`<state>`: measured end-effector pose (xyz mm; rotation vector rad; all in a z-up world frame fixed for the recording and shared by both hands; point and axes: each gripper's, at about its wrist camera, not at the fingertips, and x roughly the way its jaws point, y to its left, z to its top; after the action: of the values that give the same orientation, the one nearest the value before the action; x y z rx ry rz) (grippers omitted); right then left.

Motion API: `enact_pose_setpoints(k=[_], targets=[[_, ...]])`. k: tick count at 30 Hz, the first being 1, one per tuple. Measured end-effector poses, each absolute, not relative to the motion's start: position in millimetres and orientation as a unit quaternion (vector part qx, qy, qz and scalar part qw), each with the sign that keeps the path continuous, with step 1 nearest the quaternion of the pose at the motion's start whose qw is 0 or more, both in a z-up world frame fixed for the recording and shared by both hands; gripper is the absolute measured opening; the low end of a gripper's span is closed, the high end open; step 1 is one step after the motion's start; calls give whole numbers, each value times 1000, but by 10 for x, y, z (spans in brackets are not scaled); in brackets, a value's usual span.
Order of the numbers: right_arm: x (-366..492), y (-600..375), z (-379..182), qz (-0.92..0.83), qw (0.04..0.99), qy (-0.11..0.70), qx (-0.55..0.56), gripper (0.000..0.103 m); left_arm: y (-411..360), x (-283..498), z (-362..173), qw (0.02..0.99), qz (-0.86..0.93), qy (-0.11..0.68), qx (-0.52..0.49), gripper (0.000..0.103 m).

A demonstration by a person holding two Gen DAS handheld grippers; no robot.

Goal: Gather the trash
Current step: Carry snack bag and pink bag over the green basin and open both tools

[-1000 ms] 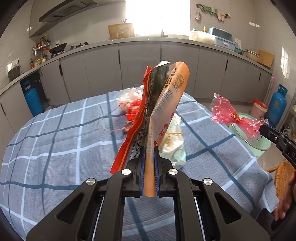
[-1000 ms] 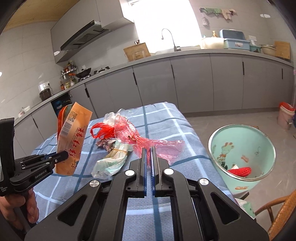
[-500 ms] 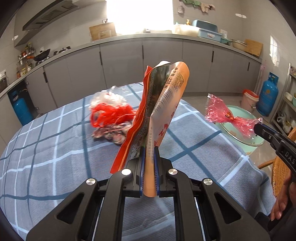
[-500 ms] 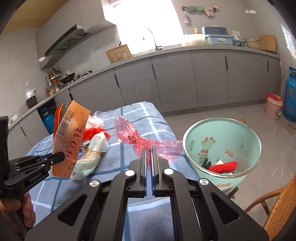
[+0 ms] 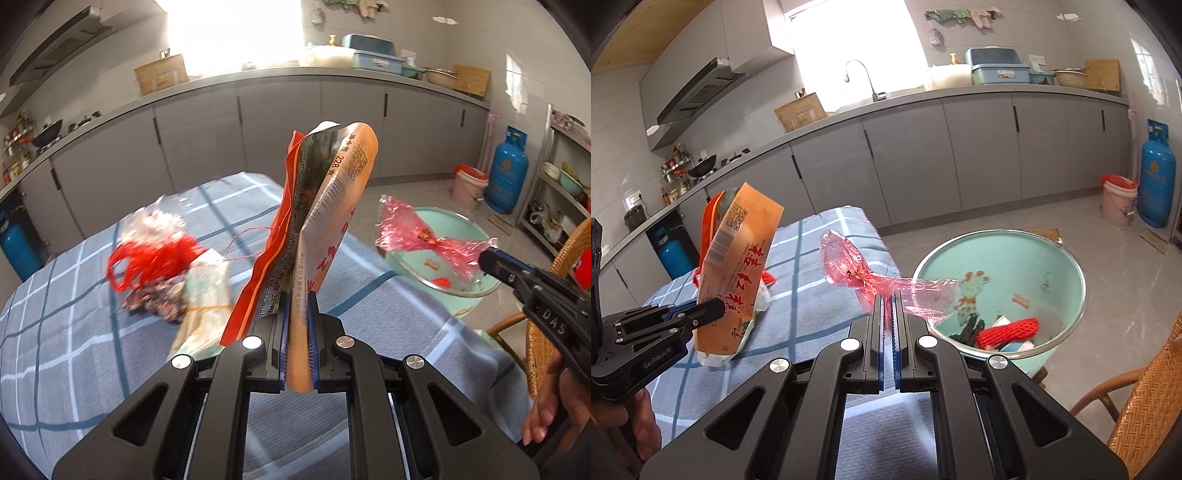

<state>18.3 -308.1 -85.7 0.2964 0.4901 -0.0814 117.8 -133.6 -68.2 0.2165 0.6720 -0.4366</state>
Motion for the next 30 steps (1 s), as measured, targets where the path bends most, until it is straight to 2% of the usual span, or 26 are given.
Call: enact_pose_setpoints(k=[16,30], targets=[[132,-3569,-844,-94,955,229,162,5,-2118,1299,-556,898,-280,316,124,10],[336,-4081,-936,-135,947,239,165,5,-2876,1549,-699,870,-338,332,136,10]])
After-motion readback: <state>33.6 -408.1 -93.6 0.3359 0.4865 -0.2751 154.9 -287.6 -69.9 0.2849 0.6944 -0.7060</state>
